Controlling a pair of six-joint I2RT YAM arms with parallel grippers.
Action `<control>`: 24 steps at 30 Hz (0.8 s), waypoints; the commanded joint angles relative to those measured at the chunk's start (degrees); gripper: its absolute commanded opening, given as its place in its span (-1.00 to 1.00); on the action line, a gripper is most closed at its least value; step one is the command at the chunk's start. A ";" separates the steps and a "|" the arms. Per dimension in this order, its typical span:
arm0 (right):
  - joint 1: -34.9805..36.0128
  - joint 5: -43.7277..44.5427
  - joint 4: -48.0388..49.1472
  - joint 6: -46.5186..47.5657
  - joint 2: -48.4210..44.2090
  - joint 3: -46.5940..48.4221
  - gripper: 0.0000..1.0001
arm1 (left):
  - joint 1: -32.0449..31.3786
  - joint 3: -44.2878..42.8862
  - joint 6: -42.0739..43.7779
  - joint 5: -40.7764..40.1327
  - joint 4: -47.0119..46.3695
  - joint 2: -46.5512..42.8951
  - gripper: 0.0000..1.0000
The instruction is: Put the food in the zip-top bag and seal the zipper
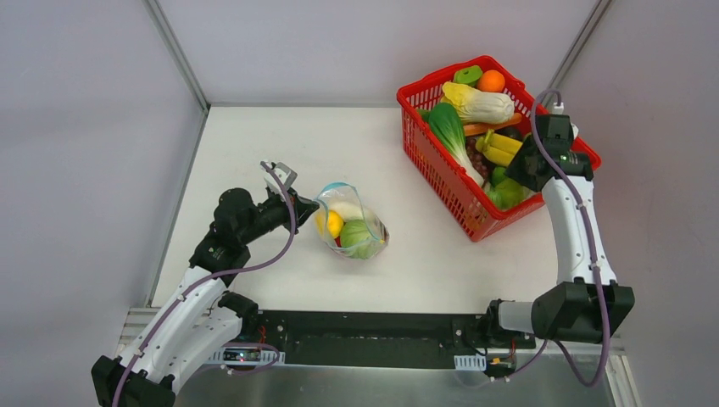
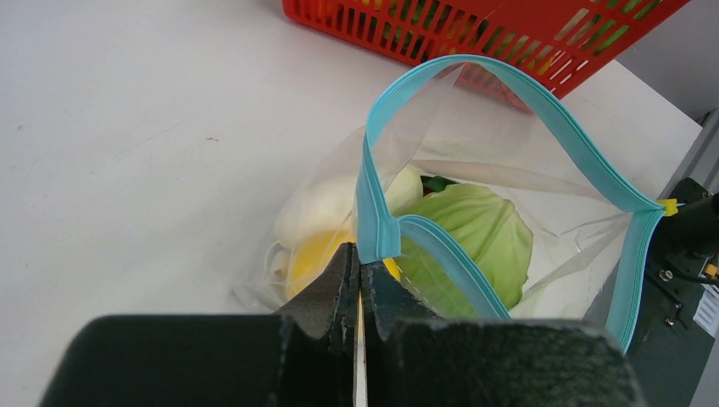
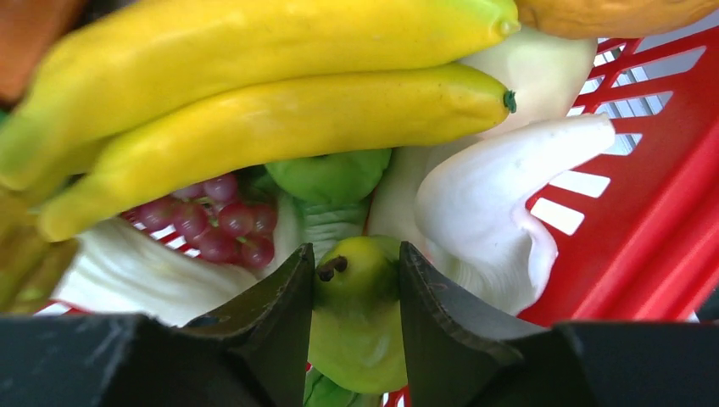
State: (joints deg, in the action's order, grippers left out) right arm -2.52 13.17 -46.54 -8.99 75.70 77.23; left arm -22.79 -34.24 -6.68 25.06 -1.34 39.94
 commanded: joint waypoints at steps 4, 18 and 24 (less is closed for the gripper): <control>0.15 -1.68 4.14 0.05 -8.55 1.80 -0.75 | 0.46 -2.41 0.27 0.07 -1.40 -0.55 -1.00; 1.70 -41.01 32.17 -13.20 -20.10 -5.71 -0.97 | 0.46 -3.36 -0.35 1.39 -1.31 0.65 -1.00; 22.12 -39.26 37.18 -7.94 -17.22 -4.29 -0.98 | 0.46 -3.38 -0.66 1.18 -1.28 0.27 -1.00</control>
State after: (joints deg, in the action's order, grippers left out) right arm 8.01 -21.76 -16.91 -19.03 56.93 71.13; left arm -22.79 -34.92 -6.74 25.12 -0.91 40.60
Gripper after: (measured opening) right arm 0.391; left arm 0.008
